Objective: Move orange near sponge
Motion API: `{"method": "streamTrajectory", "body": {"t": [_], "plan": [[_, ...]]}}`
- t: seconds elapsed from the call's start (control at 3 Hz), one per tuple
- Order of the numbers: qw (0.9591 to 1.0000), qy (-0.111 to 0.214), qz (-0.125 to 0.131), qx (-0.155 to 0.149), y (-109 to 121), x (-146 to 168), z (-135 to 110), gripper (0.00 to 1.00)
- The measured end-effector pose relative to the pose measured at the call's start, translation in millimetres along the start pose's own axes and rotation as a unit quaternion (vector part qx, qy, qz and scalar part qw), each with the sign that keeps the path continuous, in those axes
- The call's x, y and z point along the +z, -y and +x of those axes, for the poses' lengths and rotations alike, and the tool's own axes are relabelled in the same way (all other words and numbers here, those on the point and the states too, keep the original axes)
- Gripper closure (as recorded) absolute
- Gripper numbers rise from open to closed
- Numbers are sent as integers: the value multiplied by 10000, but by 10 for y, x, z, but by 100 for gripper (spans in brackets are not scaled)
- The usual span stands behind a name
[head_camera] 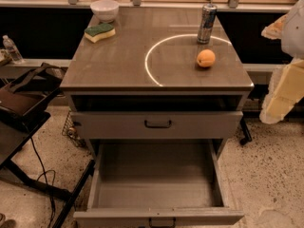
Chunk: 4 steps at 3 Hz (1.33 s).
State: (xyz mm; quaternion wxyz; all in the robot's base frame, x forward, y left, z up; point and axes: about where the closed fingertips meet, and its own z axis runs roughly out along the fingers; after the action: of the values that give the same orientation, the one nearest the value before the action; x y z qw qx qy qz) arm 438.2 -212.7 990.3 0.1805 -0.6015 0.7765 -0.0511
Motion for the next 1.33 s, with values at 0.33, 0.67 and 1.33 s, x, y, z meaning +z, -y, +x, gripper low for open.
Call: {"method": "streamTrajectory", "body": {"t": [0.33,0.67,1.33], "plan": [[10000,29,29,11,10,-6,-8,0],[9988,393,199,201,151,52,-42,0],[9629,2324,1223,625,952,261,-72,0]]}}
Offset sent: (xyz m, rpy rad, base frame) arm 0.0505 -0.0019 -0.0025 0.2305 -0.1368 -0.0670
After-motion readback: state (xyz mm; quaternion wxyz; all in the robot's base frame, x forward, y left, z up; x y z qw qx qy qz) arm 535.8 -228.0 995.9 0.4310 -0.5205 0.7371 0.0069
